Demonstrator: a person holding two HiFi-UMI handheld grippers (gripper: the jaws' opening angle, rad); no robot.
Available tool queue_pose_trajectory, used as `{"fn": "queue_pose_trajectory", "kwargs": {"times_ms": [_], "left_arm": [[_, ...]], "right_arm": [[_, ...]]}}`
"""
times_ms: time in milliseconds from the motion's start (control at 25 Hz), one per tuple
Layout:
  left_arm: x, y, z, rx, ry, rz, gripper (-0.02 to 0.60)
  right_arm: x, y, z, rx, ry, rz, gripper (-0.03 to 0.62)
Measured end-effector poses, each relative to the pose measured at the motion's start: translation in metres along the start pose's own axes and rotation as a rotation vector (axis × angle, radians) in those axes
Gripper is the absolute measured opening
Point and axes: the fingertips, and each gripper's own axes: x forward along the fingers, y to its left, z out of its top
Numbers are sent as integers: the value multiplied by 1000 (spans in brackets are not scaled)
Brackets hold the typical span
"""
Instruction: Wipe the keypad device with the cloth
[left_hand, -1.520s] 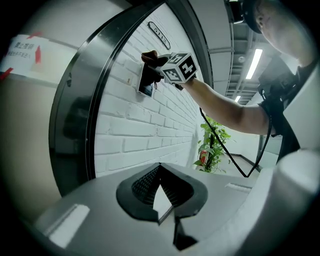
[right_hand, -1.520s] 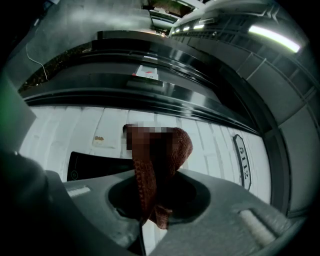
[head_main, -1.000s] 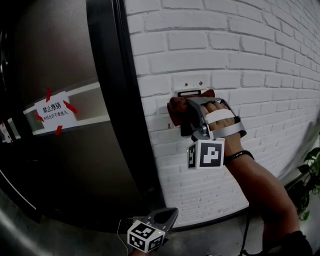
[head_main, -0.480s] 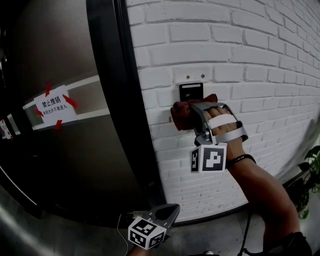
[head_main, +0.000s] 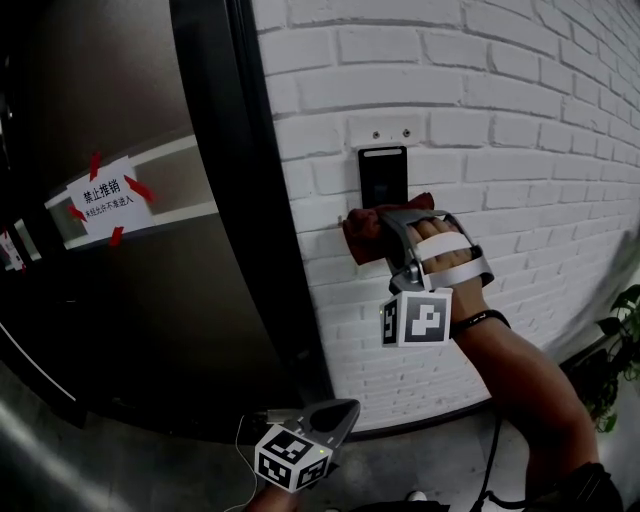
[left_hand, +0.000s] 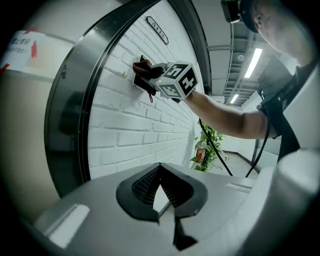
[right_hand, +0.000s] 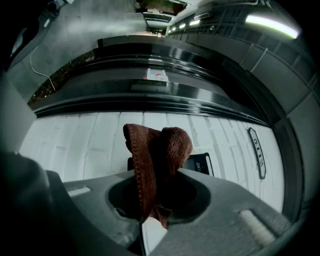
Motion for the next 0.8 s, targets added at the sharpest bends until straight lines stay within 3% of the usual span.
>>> {"fn": "queue_pose_trajectory", "kwargs": {"times_ms": [800], "left_arm": [[-16,-4,-7,-6,-5,-5,17]], "right_arm": [[-12,34,2,50,29,74,52]]}}
